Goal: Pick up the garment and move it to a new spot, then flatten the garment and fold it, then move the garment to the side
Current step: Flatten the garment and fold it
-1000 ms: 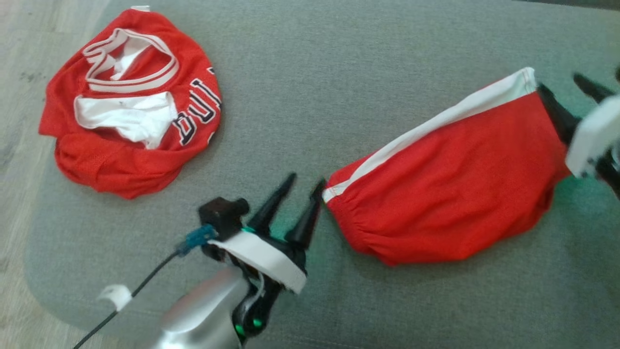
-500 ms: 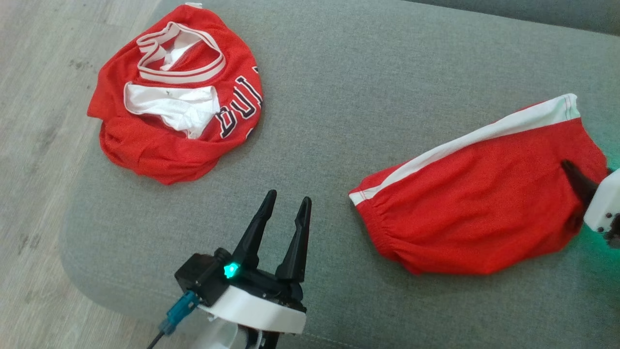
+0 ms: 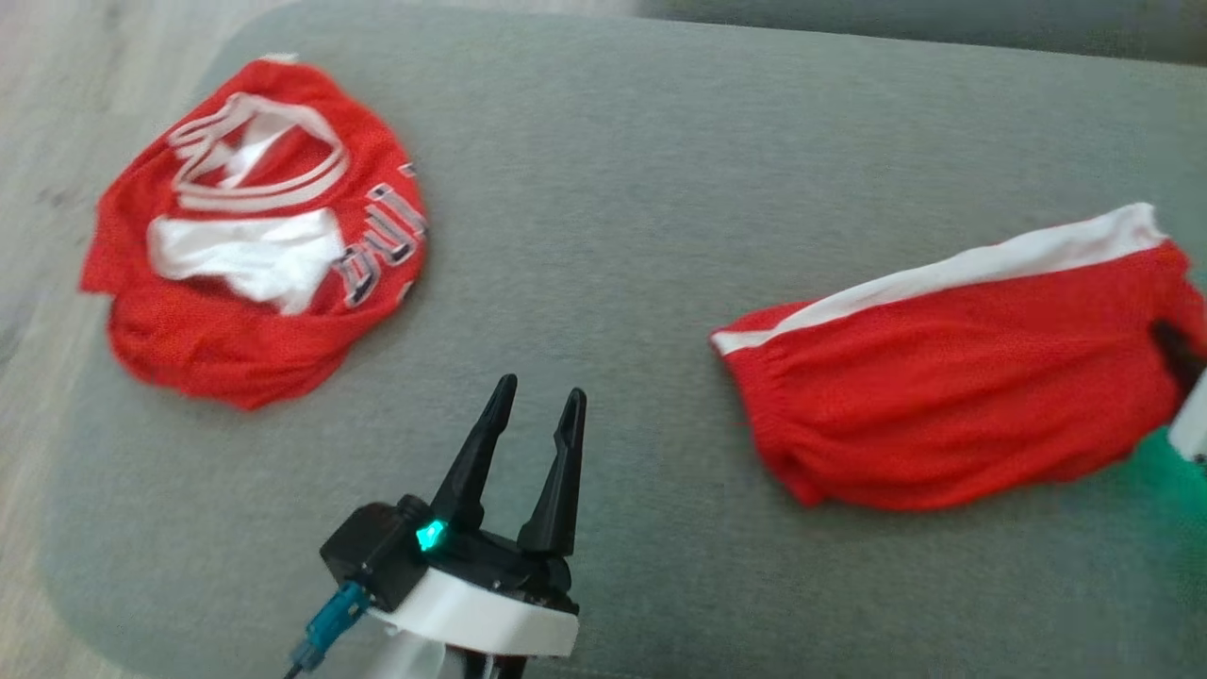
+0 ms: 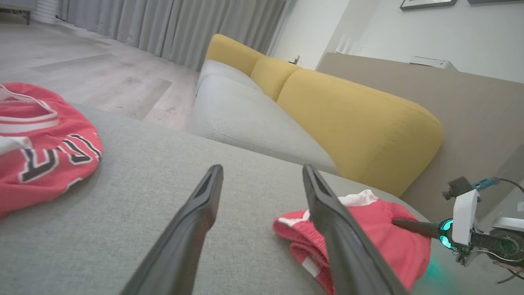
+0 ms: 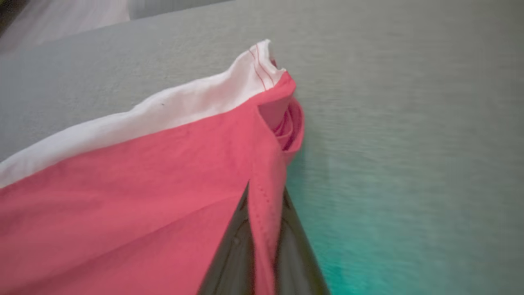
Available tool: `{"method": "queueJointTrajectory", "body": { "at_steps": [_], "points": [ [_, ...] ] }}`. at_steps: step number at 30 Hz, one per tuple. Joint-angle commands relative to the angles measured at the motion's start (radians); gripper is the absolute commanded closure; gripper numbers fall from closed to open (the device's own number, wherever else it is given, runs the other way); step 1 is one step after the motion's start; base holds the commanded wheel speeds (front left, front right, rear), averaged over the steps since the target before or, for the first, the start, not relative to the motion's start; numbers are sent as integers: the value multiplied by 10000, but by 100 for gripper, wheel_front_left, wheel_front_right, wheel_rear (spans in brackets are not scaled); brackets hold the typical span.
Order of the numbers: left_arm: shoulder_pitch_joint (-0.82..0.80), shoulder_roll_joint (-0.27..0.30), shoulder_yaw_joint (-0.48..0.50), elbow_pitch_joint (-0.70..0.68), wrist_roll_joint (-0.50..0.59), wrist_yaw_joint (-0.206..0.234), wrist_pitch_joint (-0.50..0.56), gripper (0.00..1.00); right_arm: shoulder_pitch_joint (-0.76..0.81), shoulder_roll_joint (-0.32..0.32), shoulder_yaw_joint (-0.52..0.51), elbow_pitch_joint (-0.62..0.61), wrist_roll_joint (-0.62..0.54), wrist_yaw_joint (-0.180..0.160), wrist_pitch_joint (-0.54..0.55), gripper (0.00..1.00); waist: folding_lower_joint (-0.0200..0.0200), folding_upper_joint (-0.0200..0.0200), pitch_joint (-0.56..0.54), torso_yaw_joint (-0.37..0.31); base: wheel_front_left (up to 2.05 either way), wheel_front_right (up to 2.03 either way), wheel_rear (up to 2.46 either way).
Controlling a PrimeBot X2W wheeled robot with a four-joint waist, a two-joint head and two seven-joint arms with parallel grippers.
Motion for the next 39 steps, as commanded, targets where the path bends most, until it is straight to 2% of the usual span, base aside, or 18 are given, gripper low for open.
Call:
{"method": "queueJointTrajectory", "body": {
  "at_steps": [1, 8, 14, 22, 28, 29, 32, 33, 34, 39],
  "points": [
    [-121, -58, 422, -349, 147, -40, -81, 0, 339, -570, -164, 57, 139, 67, -297, 100, 1, 0, -133, -628, 0, 0, 0],
    [-235, -74, 521, -318, 330, -143, -81, 0, 1029, -702, -787, 605, 552, 67, -1059, 100, 1, 0, -66, -1667, 0, 0, 0],
    [-239, -81, 595, -159, 385, -210, -81, 0, 783, -444, -876, 167, 238, 67, -1631, 100, 1, 0, -262, -2115, 0, 0, 0],
    [-10, -89, 590, 34, 353, -247, -82, 0, 362, 290, -659, -1711, -1018, 67, -1751, 100, 1, 0, -843, -2019, 0, 0, 0],
    [222, -92, 554, 65, 296, -235, -82, 0, 681, 1237, -361, -3508, -2063, 67, -1057, 100, 1, 0, -1108, -1657, 0, 0, 0],
    [222, -92, 554, 65, 296, -235, -82, 0, 681, 1237, -361, -3508, -2063, 67, -1057, 100, 1, 0, -1108, -1657, 0, 0, 0],
    [325, -93, 533, 52, 219, -187, -82, 0, 1161, 1901, -27, -4149, -2502, 67, -502, 100, 1, 0, -1188, -1474, 0, 0, 0],
    [349, -93, 528, 51, 197, -174, -82, 0, 1344, 2151, 4, -4293, -2547, 67, -420, 89, 1, 0, -1207, -1420, 0, 0, 0],
    [366, -93, 517, 60, 192, -164, -82, 0, 1525, 2381, -37, -4382, -2591, 67, -409, 0, 1, 0, -1228, -1361, 0, 0, 0],
    [469, -94, 565, 74, 203, -62, -82, 0, 2307, 2913, -1056, -4808, -3084, 67, -1156, 0, 1, 0, -1468, -1139, 0, 0, 0]
  ]
}}
